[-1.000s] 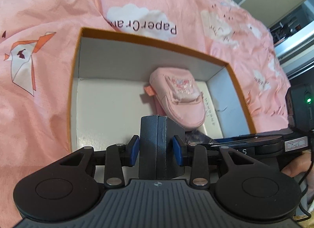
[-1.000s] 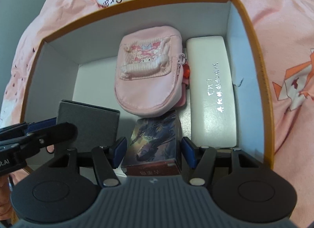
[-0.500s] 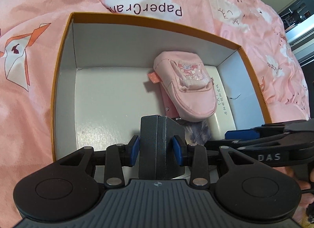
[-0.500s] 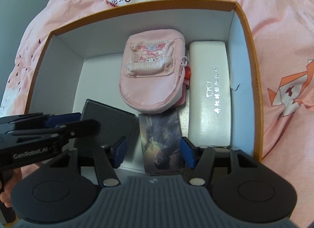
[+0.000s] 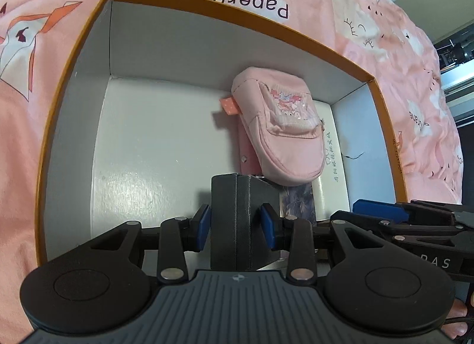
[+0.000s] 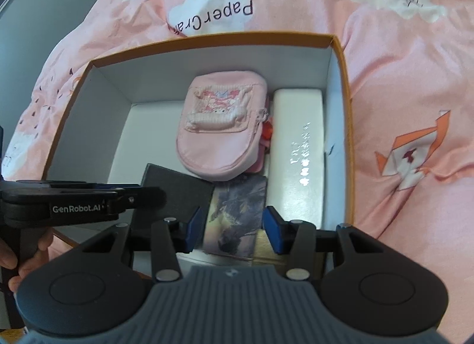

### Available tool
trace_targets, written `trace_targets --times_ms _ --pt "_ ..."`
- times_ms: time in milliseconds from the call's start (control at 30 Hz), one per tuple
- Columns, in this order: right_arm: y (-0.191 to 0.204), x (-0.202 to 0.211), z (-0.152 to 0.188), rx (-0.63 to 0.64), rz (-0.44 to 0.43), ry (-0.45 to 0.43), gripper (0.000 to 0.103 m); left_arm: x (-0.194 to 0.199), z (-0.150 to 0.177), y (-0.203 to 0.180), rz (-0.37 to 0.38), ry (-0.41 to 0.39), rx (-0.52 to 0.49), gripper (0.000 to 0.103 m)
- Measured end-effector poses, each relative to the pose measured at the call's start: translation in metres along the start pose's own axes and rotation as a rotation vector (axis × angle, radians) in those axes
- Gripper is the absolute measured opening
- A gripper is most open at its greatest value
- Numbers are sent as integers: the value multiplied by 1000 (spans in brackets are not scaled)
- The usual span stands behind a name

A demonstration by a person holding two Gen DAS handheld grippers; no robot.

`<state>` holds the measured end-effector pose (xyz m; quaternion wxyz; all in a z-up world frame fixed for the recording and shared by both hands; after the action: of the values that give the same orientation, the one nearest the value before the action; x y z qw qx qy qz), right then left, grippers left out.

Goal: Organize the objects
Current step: 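Lower the picture card box and black box into the shoebox with both tools, then open both tools and move them to the plush toys beside the shoebox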

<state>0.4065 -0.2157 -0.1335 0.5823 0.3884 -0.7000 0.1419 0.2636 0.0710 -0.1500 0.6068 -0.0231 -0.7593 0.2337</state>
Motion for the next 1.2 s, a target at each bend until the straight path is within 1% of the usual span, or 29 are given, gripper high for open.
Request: trace_targets --times_ms 100,167,233,267,367,467,533,633,733,833,900,1000,1100,1200 --pt "-2 0 0 -1 2 -12 49 -1 0 3 13 17 11 42" --pt "-3 0 2 -3 0 -14 49 -1 0 2 3 25 -12 42" --pt "-1 0 3 5 2 -19 49 -2 2 -1 -65 25 -78 42" --pt "-1 0 3 10 5 -23 49 -3 3 -3 -86 21 -105 42" --pt "1 -1 6 17 0 -23 49 -7 7 -5 -112 34 -144 42" --pt "3 -2 8 25 -1 -23 49 -11 8 -3 -122 52 -147 42" --pt "3 -2 8 29 2 -27 49 -13 8 -2 -114 66 -142 42" --pt "4 -3 9 36 1 -30 49 -15 9 -4 -75 82 -127 41" --pt "6 -6 10 38 -2 -24 49 -13 9 -3 -68 74 -129 41" --pt "8 -7 12 42 -4 -20 49 -6 9 -1 -36 68 -111 41" --pt "11 -4 14 52 -2 -31 49 4 12 -4 -12 39 -127 41" --pt "18 8 15 71 -10 -76 49 28 18 -13 19 -38 -191 41" --pt "28 27 19 87 -52 -158 50 59 29 -24 45 -139 -251 41" --pt "41 50 30 77 -117 -262 50 86 46 -30 54 -229 -288 41"
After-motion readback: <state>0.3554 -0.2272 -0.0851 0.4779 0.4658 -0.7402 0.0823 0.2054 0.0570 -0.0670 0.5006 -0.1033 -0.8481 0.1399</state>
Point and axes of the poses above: each gripper's, at about its wrist camera, not at the fingertips, and x roughly against the way its jaws point, y to its left, z to its underside, the point moved 8 cm from there along -x, roughly the way its jaws point, and after that the axes turned 4 degrees about x, right-handed, at the moved point
